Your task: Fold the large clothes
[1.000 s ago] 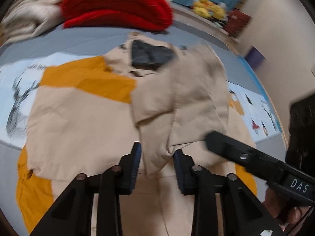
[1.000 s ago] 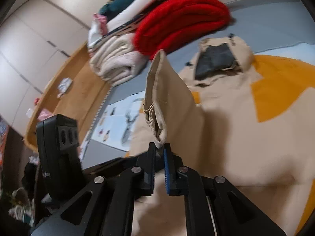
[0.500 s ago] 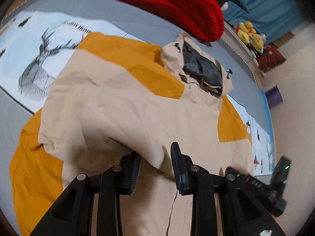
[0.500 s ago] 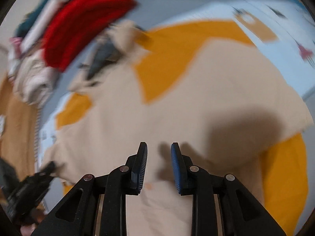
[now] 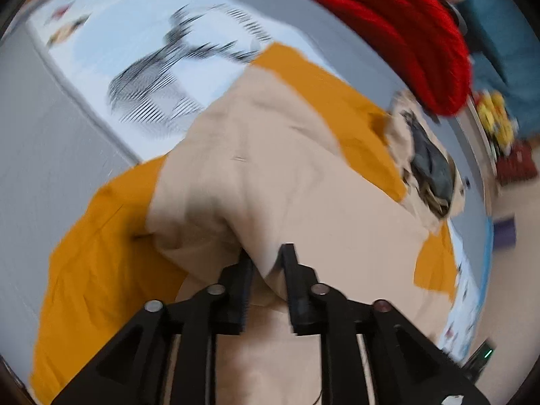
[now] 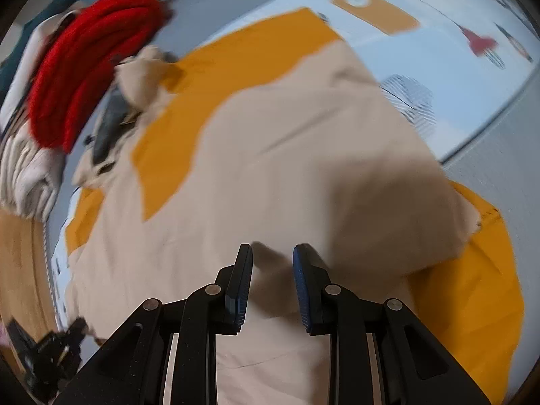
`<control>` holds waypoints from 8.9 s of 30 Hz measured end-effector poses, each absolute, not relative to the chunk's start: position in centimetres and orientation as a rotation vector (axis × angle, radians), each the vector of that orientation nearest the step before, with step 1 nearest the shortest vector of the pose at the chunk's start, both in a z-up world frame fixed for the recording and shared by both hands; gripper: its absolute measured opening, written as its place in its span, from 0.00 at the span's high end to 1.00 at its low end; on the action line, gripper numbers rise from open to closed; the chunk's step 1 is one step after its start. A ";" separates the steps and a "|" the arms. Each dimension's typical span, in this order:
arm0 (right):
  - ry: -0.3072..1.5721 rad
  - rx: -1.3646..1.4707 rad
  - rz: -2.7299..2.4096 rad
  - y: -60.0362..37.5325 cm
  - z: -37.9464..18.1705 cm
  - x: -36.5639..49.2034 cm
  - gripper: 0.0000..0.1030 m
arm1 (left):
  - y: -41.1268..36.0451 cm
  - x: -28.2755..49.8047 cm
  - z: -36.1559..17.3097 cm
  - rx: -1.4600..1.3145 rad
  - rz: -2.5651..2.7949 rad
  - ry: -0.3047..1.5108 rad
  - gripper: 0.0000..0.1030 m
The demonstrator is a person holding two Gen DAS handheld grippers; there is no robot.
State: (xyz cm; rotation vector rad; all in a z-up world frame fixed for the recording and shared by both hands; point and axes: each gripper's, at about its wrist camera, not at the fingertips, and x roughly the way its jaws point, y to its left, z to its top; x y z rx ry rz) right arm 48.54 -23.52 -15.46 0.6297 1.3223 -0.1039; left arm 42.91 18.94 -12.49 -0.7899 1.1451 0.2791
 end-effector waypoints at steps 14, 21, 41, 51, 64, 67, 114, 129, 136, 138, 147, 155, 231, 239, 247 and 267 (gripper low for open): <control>1.034 0.763 -0.161 -28.4 -10.9 47.9 0.73 | 22.4 41.6 -12.4 -0.897 0.371 1.081 0.95; 1.219 0.971 -0.353 -32.8 -17.0 46.1 0.76 | 23.3 40.7 -12.5 -0.868 0.489 1.099 0.82; 1.176 0.742 -0.258 -30.0 -13.8 48.2 0.67 | 22.3 43.2 -12.7 -0.725 0.350 1.161 0.80; 1.218 0.743 -0.257 -29.9 -13.6 48.2 0.69 | 19.2 43.4 -12.4 -0.586 0.336 1.206 0.73; 0.931 0.283 -0.005 -22.9 -2.4 44.3 0.69 | 13.4 42.0 -6.3 -0.334 0.164 0.994 0.73; 0.940 0.278 0.023 -22.3 -2.2 43.7 0.69 | 12.4 41.8 -5.4 -0.289 0.120 0.957 0.73; 1.129 0.241 -0.006 -26.3 -6.4 48.6 0.87 | 4.9 82.6 -11.5 -0.238 0.002 1.058 0.69; 1.101 0.285 -0.016 -27.6 -4.7 48.8 0.87 | 2.7 74.7 -5.4 0.012 -0.085 0.954 0.98; 1.031 0.372 -0.005 -28.4 -1.9 47.9 0.87 | 2.4 56.1 1.4 0.148 -0.235 0.767 0.99; 1.005 0.394 0.003 -28.4 -1.0 47.4 0.87 | 2.8 51.6 2.1 0.156 -0.247 0.731 0.99; 0.976 0.387 0.036 -26.9 -0.4 46.3 0.87 | 5.0 39.0 -1.6 -0.002 -0.203 0.771 0.98; 1.002 0.477 0.153 -24.1 -2.4 46.4 0.87 | 9.0 43.1 -5.4 -0.324 -0.175 0.896 0.84; 1.071 0.465 0.211 -15.3 -10.0 51.6 0.77 | 9.2 44.6 -14.7 -0.473 -0.222 1.383 0.89; 1.375 0.313 0.382 -10.2 -14.9 51.2 0.64 | 9.3 43.9 -13.0 -0.459 -0.246 1.329 0.89; 1.421 0.076 0.516 -6.7 -14.9 48.7 0.64 | 11.0 42.8 -10.8 -0.464 -0.218 1.286 0.89; 0.762 0.209 0.260 -19.8 8.5 36.6 0.66 | 19.1 30.9 0.9 -0.338 -0.173 1.015 0.89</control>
